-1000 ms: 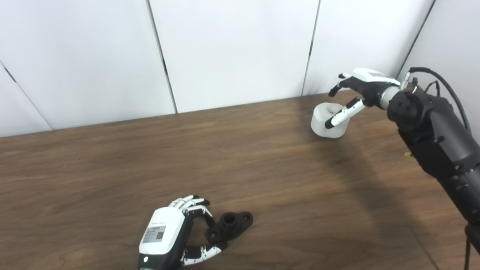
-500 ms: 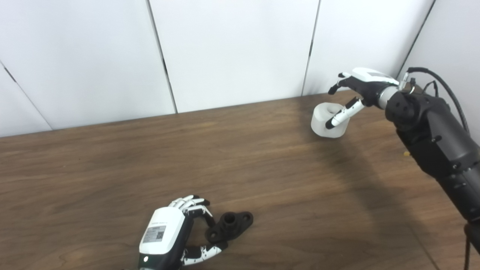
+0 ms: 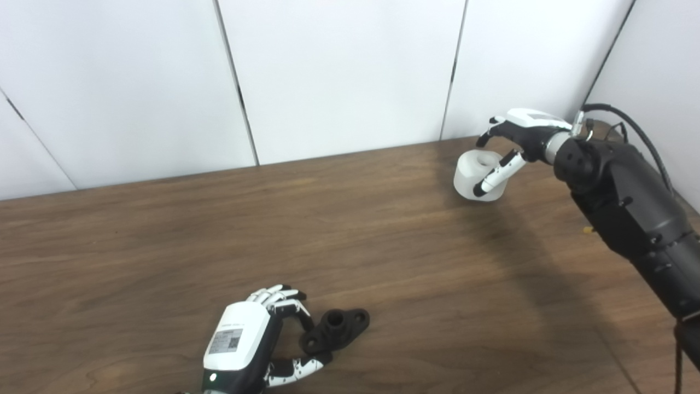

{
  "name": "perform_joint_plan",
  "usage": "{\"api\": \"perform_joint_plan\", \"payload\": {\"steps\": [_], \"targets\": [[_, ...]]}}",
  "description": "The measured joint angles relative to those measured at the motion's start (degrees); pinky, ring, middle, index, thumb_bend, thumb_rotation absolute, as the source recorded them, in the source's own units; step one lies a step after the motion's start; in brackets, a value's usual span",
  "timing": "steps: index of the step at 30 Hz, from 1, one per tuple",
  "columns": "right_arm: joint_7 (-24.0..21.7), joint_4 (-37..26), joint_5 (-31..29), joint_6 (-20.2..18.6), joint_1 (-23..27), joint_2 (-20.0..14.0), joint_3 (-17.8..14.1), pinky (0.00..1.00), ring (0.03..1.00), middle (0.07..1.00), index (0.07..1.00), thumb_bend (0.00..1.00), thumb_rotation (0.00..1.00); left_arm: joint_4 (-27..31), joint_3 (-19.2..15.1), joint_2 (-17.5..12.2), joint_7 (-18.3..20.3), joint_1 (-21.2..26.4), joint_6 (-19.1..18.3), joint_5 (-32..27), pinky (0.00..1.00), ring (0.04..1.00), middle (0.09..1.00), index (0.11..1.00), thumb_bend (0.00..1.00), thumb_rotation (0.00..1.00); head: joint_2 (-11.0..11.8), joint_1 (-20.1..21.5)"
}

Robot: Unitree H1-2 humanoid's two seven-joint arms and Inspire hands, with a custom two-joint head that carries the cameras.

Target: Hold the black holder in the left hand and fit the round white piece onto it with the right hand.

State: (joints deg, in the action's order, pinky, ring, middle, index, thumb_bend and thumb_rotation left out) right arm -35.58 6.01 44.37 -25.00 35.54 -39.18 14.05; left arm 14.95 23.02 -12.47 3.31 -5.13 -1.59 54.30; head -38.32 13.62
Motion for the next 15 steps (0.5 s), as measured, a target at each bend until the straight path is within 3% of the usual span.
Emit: {"api": "perform_joint_plan", "payload": {"steps": [15], "targets": [[1.55, 0.84, -0.58, 0.15, -0.02, 0.01, -0.12, 1.00, 1.000, 1.000, 0.799, 1.00, 0.41, 0.50, 0.23, 0.00, 1.01, 0.07, -0.37, 1.12, 0.85, 0.855, 0.776, 0.489, 0.52, 0.05, -0.35, -0.35]]}}
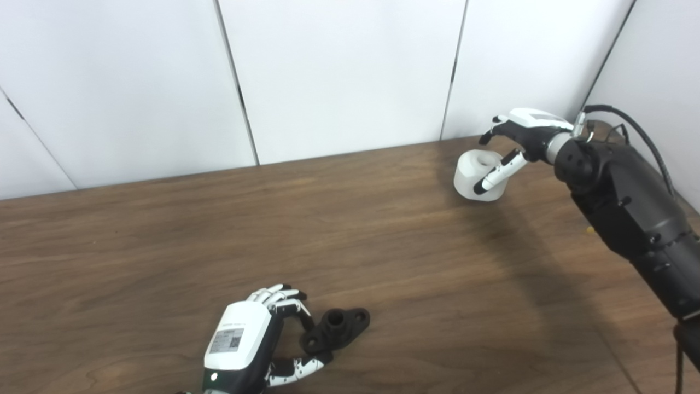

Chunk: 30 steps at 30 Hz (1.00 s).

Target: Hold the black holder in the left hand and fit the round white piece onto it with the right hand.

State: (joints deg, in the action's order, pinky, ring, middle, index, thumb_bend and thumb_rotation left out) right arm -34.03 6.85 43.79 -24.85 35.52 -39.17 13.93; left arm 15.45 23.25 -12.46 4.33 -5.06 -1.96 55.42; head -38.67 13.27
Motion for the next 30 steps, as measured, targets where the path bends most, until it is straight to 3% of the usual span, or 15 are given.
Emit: {"api": "perform_joint_plan", "payload": {"steps": [16, 30], "targets": [[0.47, -0.09, -1.43, -0.01, -0.47, -0.04, -0.22, 1.00, 1.000, 0.992, 0.756, 1.00, 0.36, 1.39, 0.15, 0.66, 1.40, 0.17, -1.64, 1.25, 0.77, 0.846, 0.774, 0.489, 0.52, 0.05, -0.62, -0.44], [0.84, 0.00, -1.35, 0.24, -0.47, -0.06, 0.21, 1.00, 1.000, 0.983, 0.780, 1.00, 0.37, 1.39, 0.18, 0.66, 1.41, 0.20, -1.69, 1.22, 0.78, 0.850, 0.773, 0.489, 0.52, 0.05, -0.70, -0.35]]}}
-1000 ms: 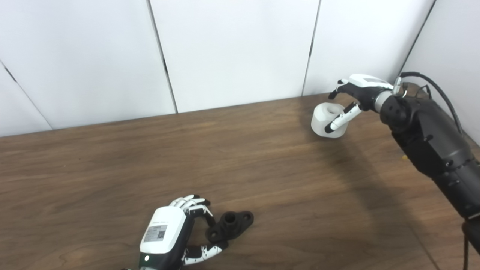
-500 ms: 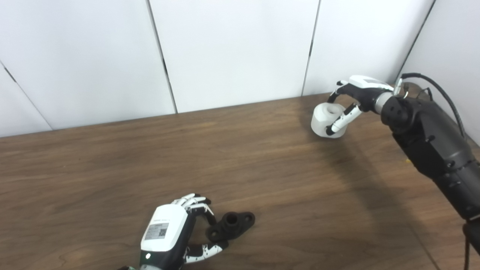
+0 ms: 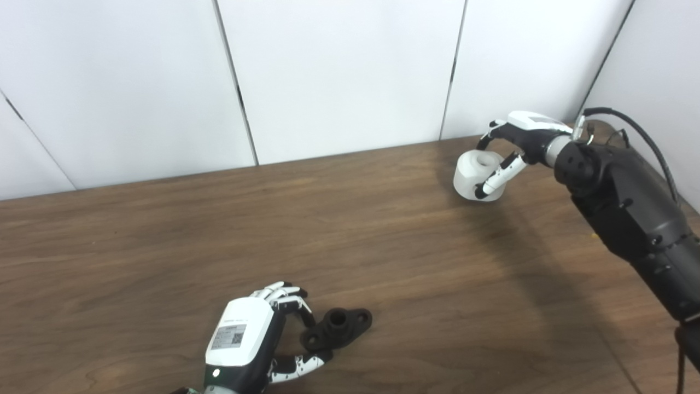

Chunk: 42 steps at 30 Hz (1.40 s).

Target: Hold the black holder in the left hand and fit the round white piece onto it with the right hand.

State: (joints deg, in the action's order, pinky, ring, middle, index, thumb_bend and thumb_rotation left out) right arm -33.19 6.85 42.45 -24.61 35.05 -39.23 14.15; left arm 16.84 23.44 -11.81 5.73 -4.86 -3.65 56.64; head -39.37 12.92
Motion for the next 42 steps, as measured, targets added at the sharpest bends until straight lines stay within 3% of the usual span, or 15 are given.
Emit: {"api": "perform_joint_plan", "payload": {"steps": [27, 42], "targets": [[0.37, 0.86, 0.78, 0.44, -0.70, 0.00, 0.53, 0.98, 1.000, 0.960, 0.748, 0.95, 0.35, 0.04, 0.04, -0.04, 0.09, -0.03, -0.03, -0.01, 0.79, 0.851, 0.774, 0.489, 0.52, 0.05, -0.35, 0.00], [4.07, 1.03, 0.61, 0.74, -0.76, 0.04, 0.10, 0.93, 1.000, 0.924, 0.673, 0.89, 0.34, 0.49, 0.01, -0.03, 1.08, 0.06, -0.22, 0.06, 0.78, 0.850, 0.774, 0.489, 0.52, 0.05, -0.44, 0.09]]}}
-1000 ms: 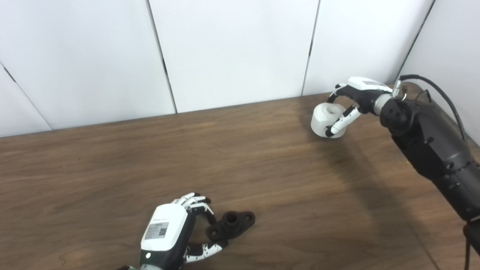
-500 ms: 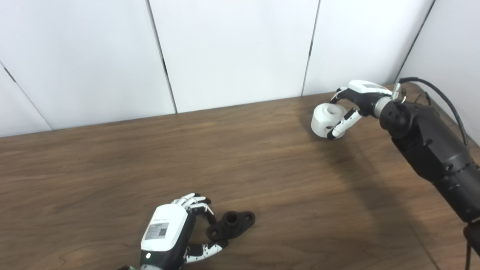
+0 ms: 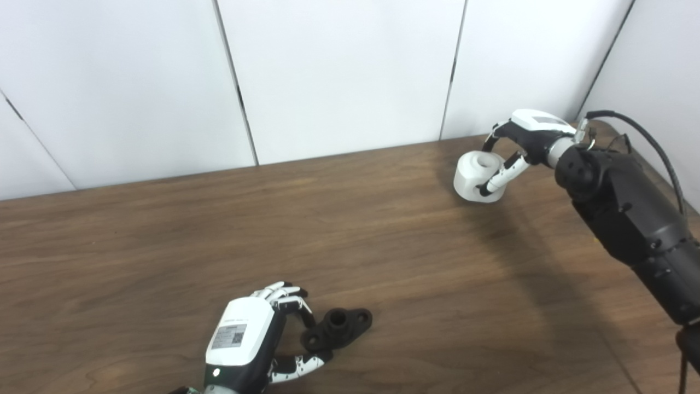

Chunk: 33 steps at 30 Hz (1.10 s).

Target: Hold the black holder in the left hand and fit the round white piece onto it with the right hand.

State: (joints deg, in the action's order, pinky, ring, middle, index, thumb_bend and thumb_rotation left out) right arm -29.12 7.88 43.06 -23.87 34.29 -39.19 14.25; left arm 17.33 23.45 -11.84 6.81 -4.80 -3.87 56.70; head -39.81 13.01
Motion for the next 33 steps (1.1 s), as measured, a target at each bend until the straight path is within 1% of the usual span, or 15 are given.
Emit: {"api": "perform_joint_plan", "payload": {"steps": [9, 15, 20, 22, 23, 24, 25, 26, 29, 33], "targets": [[0.02, 0.21, -0.80, -0.01, 0.01, 0.00, -0.01, 0.92, 1.000, 0.912, 0.655, 0.89, 0.34, -0.01, 0.00, 0.01, -0.03, -0.01, 0.04, 0.07, 0.79, 0.847, 0.771, 0.488, 0.52, 0.05, -0.17, 0.00], [0.01, 0.21, -0.91, -0.02, 0.01, 0.00, 0.09, 0.92, 1.000, 0.911, 0.656, 0.89, 0.34, 0.03, 0.02, 0.02, 0.21, -0.03, -0.08, 0.34, 0.81, 0.853, 0.776, 0.489, 0.52, 0.05, -0.26, 0.00], [-0.04, 0.20, -0.89, -0.02, 0.01, 0.00, 0.22, 0.92, 0.997, 0.906, 0.643, 0.89, 0.32, 0.04, 0.01, 0.03, 0.21, -0.04, -0.05, 0.32, 0.80, 0.849, 0.771, 0.488, 0.52, 0.05, -0.26, 0.00], [0.02, 0.21, -0.88, 0.02, 0.01, 0.00, 0.24, 0.93, 0.982, 0.899, 0.626, 0.87, 0.30, 0.05, 0.01, 0.03, 0.22, -0.04, -0.05, 0.32, 0.81, 0.849, 0.772, 0.488, 0.52, 0.05, -0.35, -0.09], [0.16, 0.23, -0.88, 0.10, 0.01, 0.00, 0.24, 0.92, 0.976, 0.893, 0.612, 0.86, 0.28, 0.05, 0.01, 0.03, 0.23, -0.05, -0.05, 0.32, 0.81, 0.850, 0.773, 0.489, 0.52, 0.05, -0.35, -0.09], [0.50, 0.29, -0.90, 0.27, 0.00, 0.01, 0.23, 0.92, 0.972, 0.888, 0.553, 0.69, 0.21, 0.05, 0.01, 0.03, 0.23, -0.05, -0.05, 0.32, 0.81, 0.850, 0.773, 0.489, 0.52, 0.05, -0.35, -0.09], [0.93, 0.40, -0.93, 0.57, 0.00, 0.05, 0.15, 0.92, 0.970, 0.885, 0.516, 0.59, 0.18, 0.05, 0.01, 0.03, 0.24, -0.05, -0.06, 0.32, 0.81, 0.851, 0.773, 0.489, 0.52, 0.05, -0.35, -0.09], [1.35, 0.50, -1.08, 0.90, 0.00, 0.10, 0.05, 0.92, 0.969, 0.882, 0.503, 0.56, 0.16, 0.07, 0.01, 0.03, 0.28, -0.05, -0.08, 0.32, 0.82, 0.853, 0.775, 0.489, 0.52, 0.05, -0.35, -0.09], [2.40, 0.50, -1.83, 1.94, -0.18, 0.23, -0.37, 0.92, 0.966, 0.866, 0.488, 0.53, 0.14, 0.16, 0.00, 0.03, 0.51, -0.06, -0.12, 0.31, 0.82, 0.853, 0.774, 0.489, 0.52, 0.05, -0.62, -0.09], [3.91, 0.49, -1.99, 2.92, -0.53, 0.23, -0.49, 0.90, 0.962, 0.852, 0.486, 0.52, 0.14, 0.32, 0.01, 0.05, 0.77, -0.05, -0.21, 0.35, 0.80, 0.851, 0.774, 0.489, 0.52, 0.05, -0.70, -0.09]]}}
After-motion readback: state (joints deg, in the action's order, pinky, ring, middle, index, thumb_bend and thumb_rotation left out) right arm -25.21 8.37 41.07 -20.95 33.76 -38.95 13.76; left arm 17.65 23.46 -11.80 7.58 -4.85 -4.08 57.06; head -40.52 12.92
